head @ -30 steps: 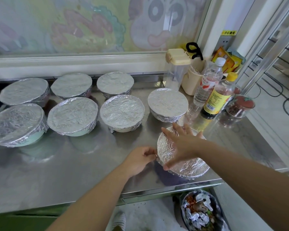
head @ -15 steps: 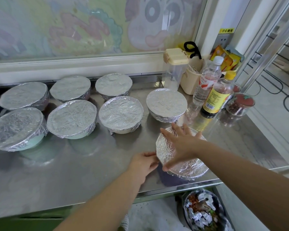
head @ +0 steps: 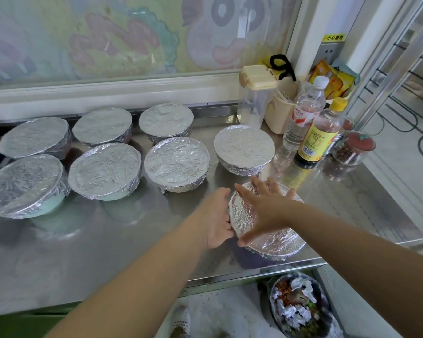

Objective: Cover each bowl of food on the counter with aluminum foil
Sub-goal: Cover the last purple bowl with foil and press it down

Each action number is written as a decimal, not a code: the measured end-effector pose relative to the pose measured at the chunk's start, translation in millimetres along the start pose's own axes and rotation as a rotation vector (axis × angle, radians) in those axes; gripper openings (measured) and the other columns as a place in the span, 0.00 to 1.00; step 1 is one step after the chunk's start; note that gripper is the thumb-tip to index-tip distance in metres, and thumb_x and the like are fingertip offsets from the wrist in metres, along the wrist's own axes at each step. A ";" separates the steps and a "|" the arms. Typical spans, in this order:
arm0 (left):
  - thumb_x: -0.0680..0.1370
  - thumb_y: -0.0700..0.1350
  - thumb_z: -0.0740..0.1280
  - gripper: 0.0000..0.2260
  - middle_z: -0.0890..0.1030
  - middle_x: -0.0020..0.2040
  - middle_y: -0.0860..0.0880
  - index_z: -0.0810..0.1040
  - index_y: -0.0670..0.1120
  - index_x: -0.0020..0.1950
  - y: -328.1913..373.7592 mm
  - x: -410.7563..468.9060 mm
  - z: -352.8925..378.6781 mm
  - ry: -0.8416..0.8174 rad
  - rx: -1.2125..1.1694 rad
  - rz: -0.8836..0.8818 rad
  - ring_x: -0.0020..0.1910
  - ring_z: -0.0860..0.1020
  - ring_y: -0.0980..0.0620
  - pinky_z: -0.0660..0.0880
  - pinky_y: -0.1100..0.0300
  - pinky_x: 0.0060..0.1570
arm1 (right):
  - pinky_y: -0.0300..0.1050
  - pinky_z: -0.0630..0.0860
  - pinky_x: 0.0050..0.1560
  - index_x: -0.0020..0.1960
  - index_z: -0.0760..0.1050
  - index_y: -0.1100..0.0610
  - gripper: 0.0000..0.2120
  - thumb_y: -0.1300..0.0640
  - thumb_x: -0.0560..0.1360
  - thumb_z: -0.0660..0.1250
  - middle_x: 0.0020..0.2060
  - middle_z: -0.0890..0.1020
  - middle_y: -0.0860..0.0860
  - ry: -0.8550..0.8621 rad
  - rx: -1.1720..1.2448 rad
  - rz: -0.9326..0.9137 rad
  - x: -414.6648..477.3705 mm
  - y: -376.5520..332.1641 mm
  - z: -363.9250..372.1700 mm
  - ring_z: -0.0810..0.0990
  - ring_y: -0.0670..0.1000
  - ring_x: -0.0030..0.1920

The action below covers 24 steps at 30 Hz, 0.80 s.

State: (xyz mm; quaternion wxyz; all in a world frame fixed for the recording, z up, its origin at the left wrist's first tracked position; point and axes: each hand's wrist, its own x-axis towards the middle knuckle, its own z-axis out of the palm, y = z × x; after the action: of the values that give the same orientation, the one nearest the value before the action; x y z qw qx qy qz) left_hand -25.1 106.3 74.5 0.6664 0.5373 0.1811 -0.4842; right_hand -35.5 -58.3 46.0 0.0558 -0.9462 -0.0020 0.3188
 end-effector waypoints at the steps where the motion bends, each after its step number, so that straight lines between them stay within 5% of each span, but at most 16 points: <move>1: 0.84 0.58 0.49 0.25 0.73 0.70 0.37 0.70 0.43 0.71 3.2 0.1 -0.6 -0.016 -0.006 -0.030 0.70 0.72 0.40 0.63 0.48 0.73 | 0.85 0.39 0.66 0.76 0.27 0.32 0.69 0.21 0.52 0.72 0.78 0.28 0.47 0.001 -0.005 0.001 0.4 0.1 0.3 0.26 0.64 0.76; 4: 0.83 0.62 0.48 0.32 0.70 0.73 0.36 0.63 0.40 0.77 10.8 3.9 -3.4 -0.046 -0.019 -0.079 0.71 0.70 0.39 0.62 0.46 0.74 | 0.85 0.39 0.66 0.75 0.26 0.32 0.69 0.20 0.53 0.72 0.78 0.27 0.48 -0.004 -0.017 0.002 1.7 -0.2 0.5 0.25 0.65 0.76; 8: 0.83 0.62 0.49 0.32 0.76 0.67 0.36 0.68 0.37 0.73 15.5 6.6 -2.5 -0.112 -0.040 -0.102 0.61 0.77 0.41 0.73 0.48 0.55 | 0.86 0.38 0.65 0.75 0.26 0.32 0.69 0.20 0.53 0.72 0.78 0.27 0.48 -0.004 -0.014 -0.004 3.5 0.2 0.6 0.25 0.65 0.75; 12: 0.83 0.61 0.51 0.30 0.78 0.63 0.37 0.71 0.38 0.71 18.2 6.5 -2.1 -0.100 -0.026 -0.110 0.53 0.79 0.41 0.75 0.50 0.48 | 0.86 0.37 0.65 0.76 0.27 0.33 0.69 0.20 0.53 0.72 0.78 0.28 0.48 0.008 -0.017 -0.006 3.9 -0.4 1.5 0.26 0.66 0.75; 19: 0.83 0.59 0.55 0.28 0.77 0.64 0.36 0.70 0.36 0.69 23.3 21.0 -6.1 -0.104 -0.103 -0.075 0.56 0.78 0.40 0.76 0.50 0.49 | 0.86 0.39 0.65 0.76 0.27 0.33 0.69 0.17 0.52 0.68 0.79 0.29 0.48 0.053 0.044 0.082 2.9 0.1 4.4 0.29 0.67 0.77; 24: 0.83 0.50 0.60 0.19 0.73 0.69 0.40 0.68 0.45 0.72 7.4 39.5 -23.0 0.050 -0.259 0.163 0.59 0.75 0.46 0.72 0.54 0.57 | 0.87 0.40 0.64 0.75 0.25 0.34 0.67 0.14 0.51 0.62 0.76 0.24 0.49 0.096 0.181 0.195 2.1 6.2 5.0 0.28 0.67 0.76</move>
State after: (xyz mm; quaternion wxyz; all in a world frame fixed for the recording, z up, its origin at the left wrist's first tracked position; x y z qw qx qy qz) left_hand 6.0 108.7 40.3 0.7624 0.4718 0.2144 -0.3875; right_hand -37.1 -63.9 40.2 0.1097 -0.9472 0.1212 0.2758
